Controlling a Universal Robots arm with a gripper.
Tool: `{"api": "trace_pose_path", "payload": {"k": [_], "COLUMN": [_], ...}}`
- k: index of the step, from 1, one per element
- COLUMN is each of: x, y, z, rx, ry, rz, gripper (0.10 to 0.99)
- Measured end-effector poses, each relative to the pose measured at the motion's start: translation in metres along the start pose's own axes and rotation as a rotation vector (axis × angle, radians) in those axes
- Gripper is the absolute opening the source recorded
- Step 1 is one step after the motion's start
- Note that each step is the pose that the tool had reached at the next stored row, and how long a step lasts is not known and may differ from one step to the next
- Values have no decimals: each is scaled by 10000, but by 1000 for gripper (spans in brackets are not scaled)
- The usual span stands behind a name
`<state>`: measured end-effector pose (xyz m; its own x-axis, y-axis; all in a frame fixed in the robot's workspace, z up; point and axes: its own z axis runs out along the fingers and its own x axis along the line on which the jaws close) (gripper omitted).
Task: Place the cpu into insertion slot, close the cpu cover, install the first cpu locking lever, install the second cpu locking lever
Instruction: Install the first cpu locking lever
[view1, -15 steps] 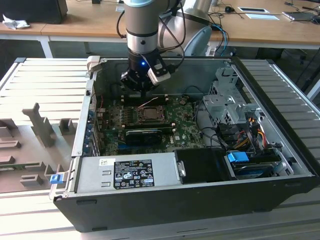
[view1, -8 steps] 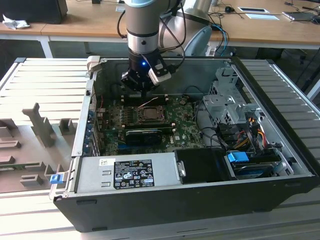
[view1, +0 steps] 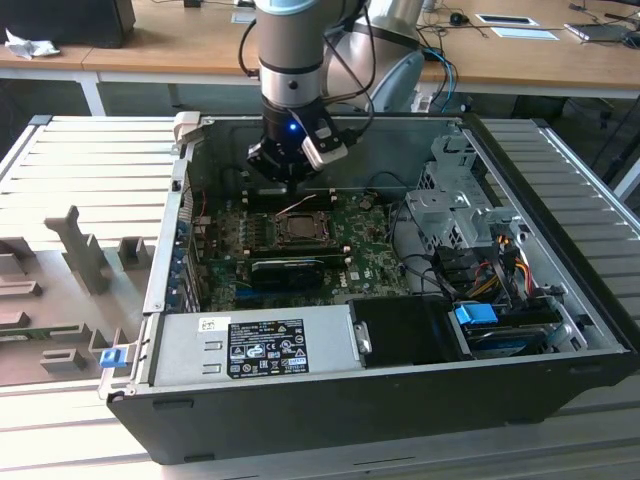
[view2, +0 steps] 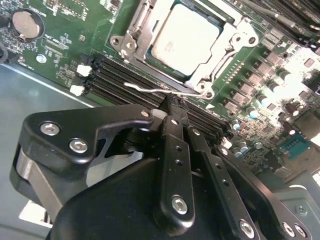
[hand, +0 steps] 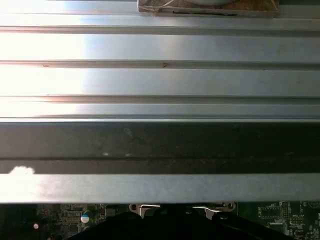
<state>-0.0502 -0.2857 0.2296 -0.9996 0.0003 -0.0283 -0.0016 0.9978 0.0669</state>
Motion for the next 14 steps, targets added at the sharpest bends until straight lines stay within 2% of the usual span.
{"api": "trace_pose_path", "payload": {"k": [3, 14], "x": [-47, -124], "y": [3, 9], "z": [13, 70], "rx": [-4, -4], "ry": [8, 11], "rz": [-130, -162], "gripper": [106, 106]}}
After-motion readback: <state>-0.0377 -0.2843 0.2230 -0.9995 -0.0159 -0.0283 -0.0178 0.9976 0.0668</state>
